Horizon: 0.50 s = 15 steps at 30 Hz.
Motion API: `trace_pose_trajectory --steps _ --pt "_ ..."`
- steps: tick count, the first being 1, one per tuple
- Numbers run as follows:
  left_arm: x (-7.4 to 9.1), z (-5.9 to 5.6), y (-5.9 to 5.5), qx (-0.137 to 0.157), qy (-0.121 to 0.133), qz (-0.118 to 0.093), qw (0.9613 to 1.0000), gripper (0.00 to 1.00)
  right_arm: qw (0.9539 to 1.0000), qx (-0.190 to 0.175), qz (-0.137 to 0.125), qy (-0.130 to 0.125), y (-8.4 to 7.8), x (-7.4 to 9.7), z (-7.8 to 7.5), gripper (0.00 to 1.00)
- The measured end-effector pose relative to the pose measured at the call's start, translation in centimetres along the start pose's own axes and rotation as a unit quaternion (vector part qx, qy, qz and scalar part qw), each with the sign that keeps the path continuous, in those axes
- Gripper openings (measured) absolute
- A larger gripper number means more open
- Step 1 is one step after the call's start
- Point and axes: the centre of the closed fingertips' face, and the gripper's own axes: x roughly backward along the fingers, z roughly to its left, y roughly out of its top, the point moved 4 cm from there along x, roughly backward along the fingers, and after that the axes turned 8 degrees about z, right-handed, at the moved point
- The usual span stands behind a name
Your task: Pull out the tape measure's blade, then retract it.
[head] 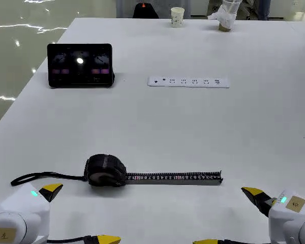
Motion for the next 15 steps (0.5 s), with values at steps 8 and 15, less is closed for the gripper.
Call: trace_pose_trajectory --steps 8,15 --pt "0.07 -0.21 0.18 0.01 0.014 -0.007 0.9998 0.99 0.9999 -0.009 -0.009 -0.005 0.26 0.03 0.73 0.98" --pt "0.13 -0.51 -0.06 0.014 0.019 -0.004 0.9997 0.99 0.9998 -0.013 -0.006 -0.011 0.15 -0.01 0.82 0.98"
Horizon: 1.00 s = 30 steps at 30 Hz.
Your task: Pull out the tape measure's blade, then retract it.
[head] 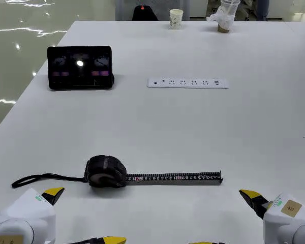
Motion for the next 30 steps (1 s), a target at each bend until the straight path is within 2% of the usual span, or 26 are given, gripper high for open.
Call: trace_pose_trajectory --steps 11,30 --pt "-0.14 -0.51 0.11 0.011 0.012 -0.007 0.9998 0.99 1.0 -0.005 -0.006 -0.006 0.34 -0.11 0.3 0.98" --pt "-0.35 -0.32 0.41 0.019 0.035 -0.013 0.9991 0.99 0.9999 -0.009 -0.004 -0.001 0.09 -0.17 0.7 0.98"
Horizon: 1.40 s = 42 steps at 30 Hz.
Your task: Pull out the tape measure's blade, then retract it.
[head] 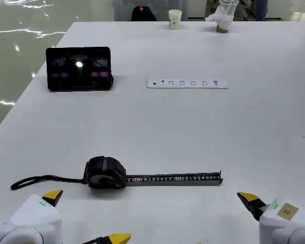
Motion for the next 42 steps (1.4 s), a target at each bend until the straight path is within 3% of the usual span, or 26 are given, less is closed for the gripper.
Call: trace_pose_trajectory --steps 17,26,42 --pt "-0.9 0.2 0.1 0.03 0.02 0.0 0.9993 0.99 0.9989 0.026 0.016 0.035 -0.8 0.1 -0.4 0.94" --pt "-1.7 0.0 0.6 0.041 0.024 -0.004 0.9989 0.99 0.9981 0.038 0.009 0.049 -0.8 0.2 -1.0 0.96" --pt "-3.1 0.4 1.2 0.059 0.034 -0.006 0.9977 0.99 0.9933 0.076 0.029 0.082 -1.5 0.0 -2.5 0.97"
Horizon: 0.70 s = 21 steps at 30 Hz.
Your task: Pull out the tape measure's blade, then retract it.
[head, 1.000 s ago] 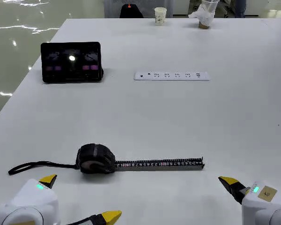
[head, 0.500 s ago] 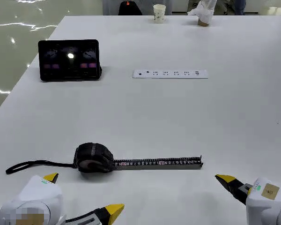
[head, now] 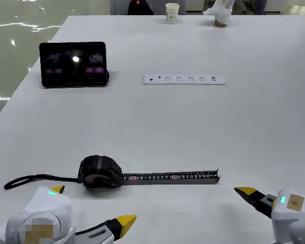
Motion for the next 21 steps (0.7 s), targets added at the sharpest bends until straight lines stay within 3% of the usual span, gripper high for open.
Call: trace_pose_trajectory --steps 21 --pt "-1.3 1.2 1.0 0.006 0.012 -0.003 0.9999 0.99 0.9955 0.085 0.017 0.037 0.5 -0.5 -2.1 0.84"
